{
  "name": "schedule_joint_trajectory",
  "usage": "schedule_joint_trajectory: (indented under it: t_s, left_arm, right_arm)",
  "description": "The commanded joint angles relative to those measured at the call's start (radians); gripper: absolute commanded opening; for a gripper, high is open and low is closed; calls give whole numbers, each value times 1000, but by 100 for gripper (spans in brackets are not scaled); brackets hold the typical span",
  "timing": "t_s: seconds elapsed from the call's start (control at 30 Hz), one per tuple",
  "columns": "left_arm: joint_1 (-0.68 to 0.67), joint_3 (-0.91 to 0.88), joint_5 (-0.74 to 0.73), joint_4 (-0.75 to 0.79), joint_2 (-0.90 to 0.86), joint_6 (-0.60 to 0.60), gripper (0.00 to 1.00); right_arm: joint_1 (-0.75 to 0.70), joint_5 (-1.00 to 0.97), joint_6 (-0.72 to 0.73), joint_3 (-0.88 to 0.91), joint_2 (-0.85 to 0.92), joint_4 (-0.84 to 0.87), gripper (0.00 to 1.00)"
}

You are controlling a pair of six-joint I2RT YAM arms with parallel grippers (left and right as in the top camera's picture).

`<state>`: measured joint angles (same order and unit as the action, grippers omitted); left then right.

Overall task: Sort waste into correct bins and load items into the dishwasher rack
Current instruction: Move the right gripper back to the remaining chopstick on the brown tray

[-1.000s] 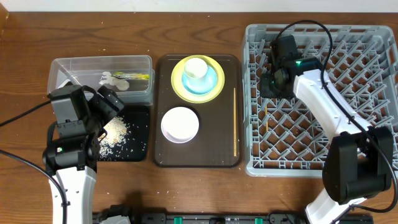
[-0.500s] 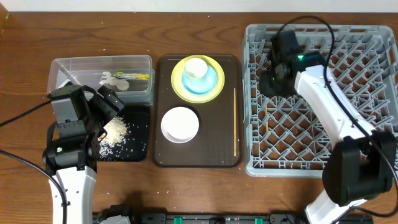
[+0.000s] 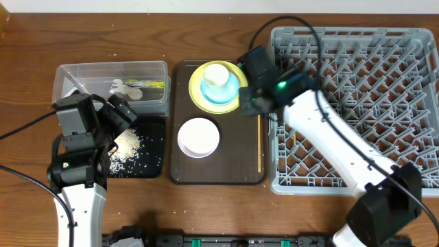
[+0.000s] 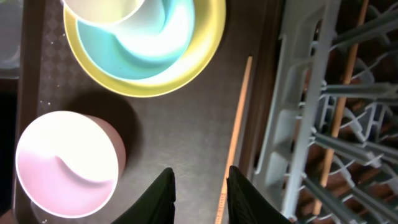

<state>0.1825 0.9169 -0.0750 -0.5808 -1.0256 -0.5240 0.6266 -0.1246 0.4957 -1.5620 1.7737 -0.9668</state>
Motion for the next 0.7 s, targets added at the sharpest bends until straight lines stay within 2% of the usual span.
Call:
schedule_joint_trajectory:
  t_s: [0.0,0.1,0.23,0.67]
  left_arm:
    - [5,21,5,-3,-1,2,93]
    - [5,21,5,-3,-1,2,93]
    - [5,21,5,-3,-1,2,93]
    - [5,21,5,-3,-1,2,93]
  right_arm:
    - [61,-169,93,8,30,3,29]
    - [94,-213,120,8,55,-2,35]
    - [102,-212,136,8,95,-5,36]
    - [98,-212,149,8,270,-4,34]
